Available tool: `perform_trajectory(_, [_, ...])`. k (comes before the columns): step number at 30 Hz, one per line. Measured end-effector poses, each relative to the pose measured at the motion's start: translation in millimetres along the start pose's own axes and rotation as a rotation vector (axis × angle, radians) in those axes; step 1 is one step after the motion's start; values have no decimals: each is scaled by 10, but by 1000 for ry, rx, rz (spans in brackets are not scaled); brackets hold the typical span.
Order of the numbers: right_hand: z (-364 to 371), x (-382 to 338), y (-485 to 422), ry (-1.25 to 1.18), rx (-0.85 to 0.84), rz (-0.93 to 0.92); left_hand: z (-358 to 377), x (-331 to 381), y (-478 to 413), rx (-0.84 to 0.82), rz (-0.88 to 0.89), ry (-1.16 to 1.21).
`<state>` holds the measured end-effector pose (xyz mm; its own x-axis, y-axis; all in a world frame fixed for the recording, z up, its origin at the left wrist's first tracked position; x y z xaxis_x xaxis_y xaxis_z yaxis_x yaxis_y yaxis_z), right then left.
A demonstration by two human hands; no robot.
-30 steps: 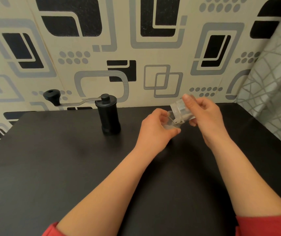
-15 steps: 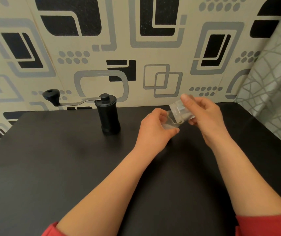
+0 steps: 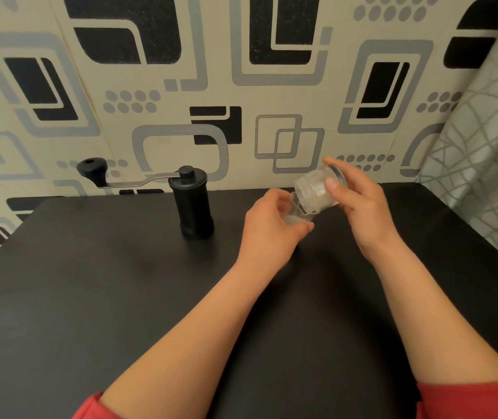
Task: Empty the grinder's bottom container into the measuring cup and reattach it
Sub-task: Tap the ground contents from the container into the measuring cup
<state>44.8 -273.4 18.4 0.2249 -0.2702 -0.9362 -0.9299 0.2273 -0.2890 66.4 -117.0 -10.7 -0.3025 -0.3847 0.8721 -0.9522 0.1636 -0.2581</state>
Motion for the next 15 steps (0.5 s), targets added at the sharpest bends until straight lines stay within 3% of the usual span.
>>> perform_trajectory(15, [50,-128,32,-104,-66,-138,-16,-27,-16,28,-21,47])
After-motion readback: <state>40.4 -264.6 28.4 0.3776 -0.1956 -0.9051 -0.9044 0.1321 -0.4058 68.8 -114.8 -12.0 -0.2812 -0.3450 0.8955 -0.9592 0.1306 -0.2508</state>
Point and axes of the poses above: each hand's wrist, its own y-axis away from the middle knuckle, its own z-axis out of the palm, x = y × z, the point moved 8 cm from there along -y, towards the middle knuckle
